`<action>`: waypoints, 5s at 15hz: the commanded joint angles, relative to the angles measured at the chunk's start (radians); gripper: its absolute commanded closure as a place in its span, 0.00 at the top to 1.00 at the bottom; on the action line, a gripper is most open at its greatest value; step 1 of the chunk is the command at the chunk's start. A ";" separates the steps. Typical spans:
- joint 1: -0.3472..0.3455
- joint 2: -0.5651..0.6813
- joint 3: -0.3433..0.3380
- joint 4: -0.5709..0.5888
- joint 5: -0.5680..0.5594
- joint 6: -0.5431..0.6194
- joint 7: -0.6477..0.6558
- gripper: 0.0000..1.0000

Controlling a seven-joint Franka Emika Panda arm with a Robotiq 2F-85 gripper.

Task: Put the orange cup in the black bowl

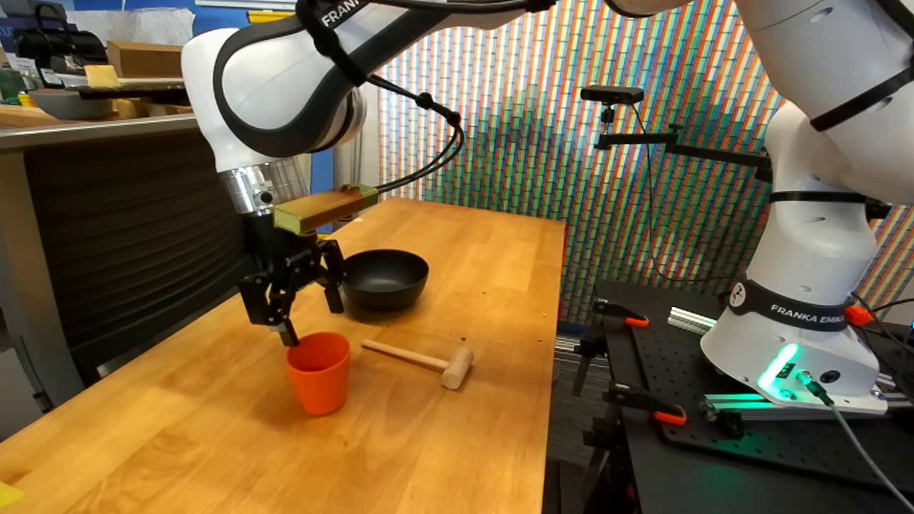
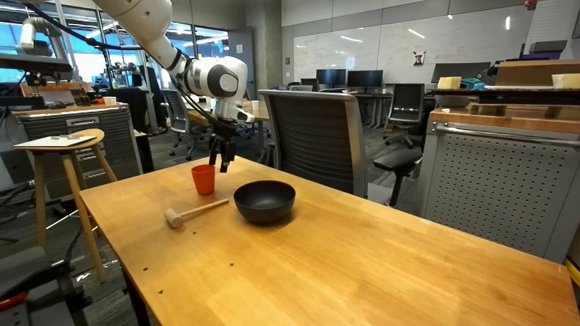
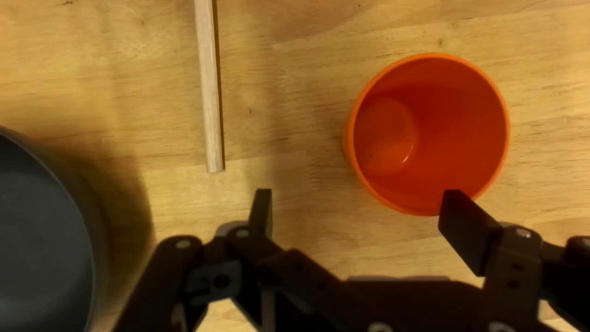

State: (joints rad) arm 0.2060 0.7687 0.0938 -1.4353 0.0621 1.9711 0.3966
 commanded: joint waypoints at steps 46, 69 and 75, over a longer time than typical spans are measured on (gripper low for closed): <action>-0.053 -0.460 -0.152 -0.416 0.101 0.140 0.397 0.04; -0.294 -0.233 -0.010 -0.516 0.693 0.367 0.076 0.54; -0.185 -0.296 -0.035 -0.539 0.576 0.209 0.054 0.99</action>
State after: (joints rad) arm -0.0241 0.5232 0.0771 -1.9715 0.6909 2.2453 0.4492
